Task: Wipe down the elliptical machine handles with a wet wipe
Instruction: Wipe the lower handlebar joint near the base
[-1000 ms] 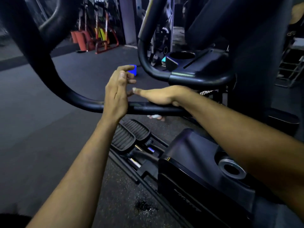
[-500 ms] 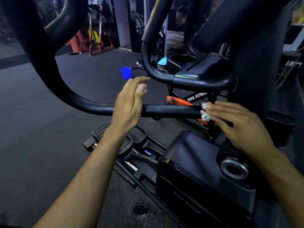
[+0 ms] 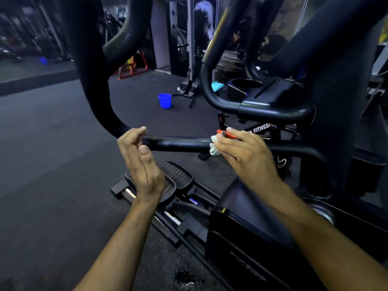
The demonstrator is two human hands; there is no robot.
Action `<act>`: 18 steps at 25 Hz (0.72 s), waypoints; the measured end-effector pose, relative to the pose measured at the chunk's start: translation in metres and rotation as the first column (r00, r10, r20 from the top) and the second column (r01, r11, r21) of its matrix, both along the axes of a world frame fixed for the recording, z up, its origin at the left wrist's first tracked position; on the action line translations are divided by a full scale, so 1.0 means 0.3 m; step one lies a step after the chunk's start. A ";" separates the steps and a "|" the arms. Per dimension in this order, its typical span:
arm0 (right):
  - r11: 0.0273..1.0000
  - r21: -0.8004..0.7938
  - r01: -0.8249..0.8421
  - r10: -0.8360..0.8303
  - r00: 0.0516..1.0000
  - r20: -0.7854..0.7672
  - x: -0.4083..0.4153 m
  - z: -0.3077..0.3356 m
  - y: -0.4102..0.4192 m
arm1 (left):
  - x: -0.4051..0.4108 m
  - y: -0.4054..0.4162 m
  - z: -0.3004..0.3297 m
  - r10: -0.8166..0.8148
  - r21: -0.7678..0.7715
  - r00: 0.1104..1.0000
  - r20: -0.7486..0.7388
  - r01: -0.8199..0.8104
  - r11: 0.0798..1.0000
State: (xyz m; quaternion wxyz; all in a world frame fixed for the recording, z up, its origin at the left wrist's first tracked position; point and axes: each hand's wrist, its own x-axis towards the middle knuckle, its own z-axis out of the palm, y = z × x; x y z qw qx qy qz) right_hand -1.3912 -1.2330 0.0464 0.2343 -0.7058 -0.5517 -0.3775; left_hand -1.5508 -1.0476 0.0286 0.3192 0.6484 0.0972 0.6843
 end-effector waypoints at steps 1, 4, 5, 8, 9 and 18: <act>1.000 0.003 -0.009 0.009 1.000 0.028 -0.027 -0.004 0.061 | -0.017 0.010 -0.003 -0.006 -0.013 1.000 -0.010 0.006 1.000; 0.999 0.022 -0.026 0.026 0.999 0.026 -0.135 -0.010 0.260 | -0.053 0.018 -0.003 -0.002 -0.027 0.997 -0.073 0.000 1.000; 0.999 0.021 -0.045 0.045 0.999 -0.013 -0.174 -0.006 0.322 | -0.062 0.017 0.000 -0.004 -0.025 0.996 -0.090 0.001 1.000; 0.994 -0.021 -0.107 0.103 0.985 -0.138 -0.262 0.010 0.427 | -0.093 0.015 0.007 0.020 -0.031 0.992 -0.126 -0.024 0.999; 0.993 -0.032 -0.112 0.105 0.983 -0.152 -0.265 0.013 0.424 | -0.102 0.013 0.006 0.027 -0.038 0.990 -0.135 -0.032 0.999; 0.986 0.028 0.164 -0.155 0.968 -0.198 -0.008 0.041 -0.076 | -0.073 -0.126 -0.047 -0.042 -0.055 0.948 -0.317 0.026 0.998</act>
